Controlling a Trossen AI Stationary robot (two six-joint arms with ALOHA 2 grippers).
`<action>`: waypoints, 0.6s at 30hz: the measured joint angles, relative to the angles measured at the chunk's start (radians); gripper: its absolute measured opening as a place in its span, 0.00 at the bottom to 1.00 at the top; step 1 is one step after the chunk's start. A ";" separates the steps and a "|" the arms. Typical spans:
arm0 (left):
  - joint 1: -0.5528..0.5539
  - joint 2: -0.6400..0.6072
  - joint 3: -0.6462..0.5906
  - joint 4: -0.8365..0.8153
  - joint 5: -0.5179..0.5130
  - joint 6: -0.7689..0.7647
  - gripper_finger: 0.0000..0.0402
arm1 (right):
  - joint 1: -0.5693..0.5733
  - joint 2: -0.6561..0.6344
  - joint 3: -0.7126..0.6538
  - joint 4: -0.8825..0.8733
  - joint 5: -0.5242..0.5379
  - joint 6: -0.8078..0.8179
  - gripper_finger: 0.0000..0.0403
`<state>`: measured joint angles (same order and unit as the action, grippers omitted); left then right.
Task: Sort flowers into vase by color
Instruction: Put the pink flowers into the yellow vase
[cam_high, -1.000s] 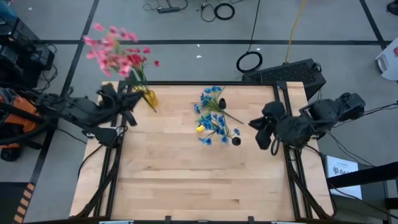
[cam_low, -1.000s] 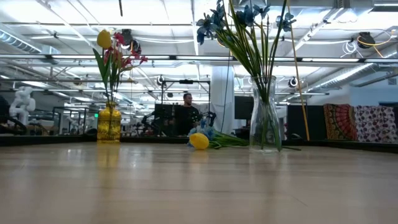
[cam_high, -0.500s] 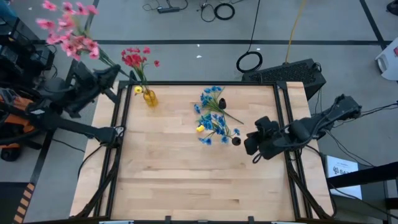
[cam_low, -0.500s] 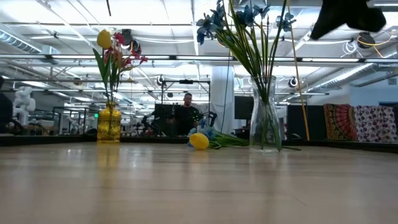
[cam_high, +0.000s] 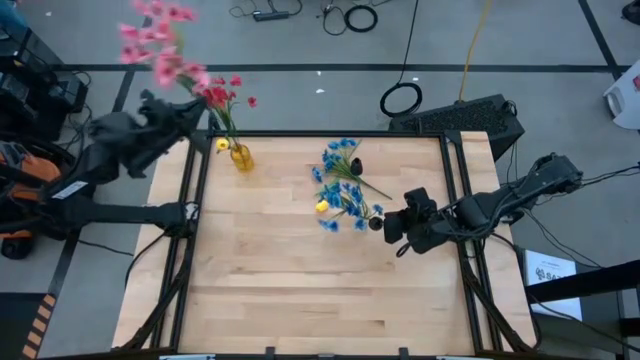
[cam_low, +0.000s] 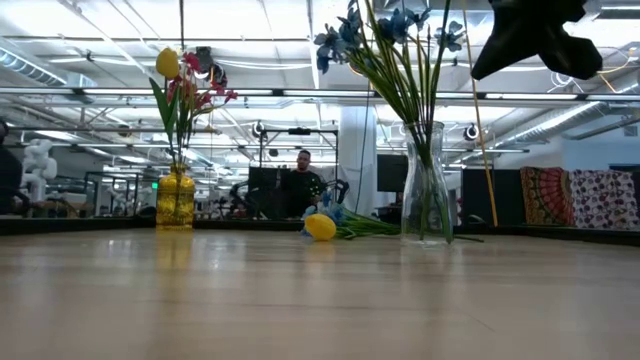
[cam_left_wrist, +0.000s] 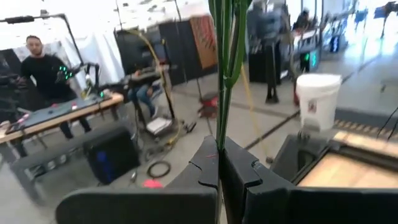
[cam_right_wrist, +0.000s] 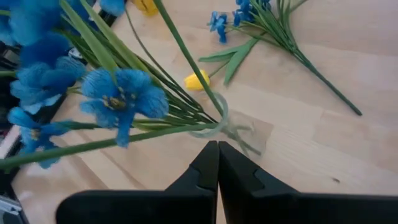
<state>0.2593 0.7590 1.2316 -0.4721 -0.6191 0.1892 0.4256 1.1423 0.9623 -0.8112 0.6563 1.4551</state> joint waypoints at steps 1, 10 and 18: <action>0.022 0.017 -0.002 -0.001 0.016 0.000 0.00 | 0.000 0.000 0.000 0.003 0.000 0.000 0.00; 0.239 0.103 -0.003 0.078 0.261 -0.074 0.00 | 0.024 0.000 0.000 0.043 -0.002 -0.001 0.00; 0.300 0.125 -0.003 0.056 0.374 -0.151 0.00 | 0.099 -0.018 0.000 0.054 0.013 -0.001 0.00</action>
<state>0.5588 0.8842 1.2289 -0.4163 -0.2448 0.0386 0.5249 1.1238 0.9627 -0.7574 0.6698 1.4544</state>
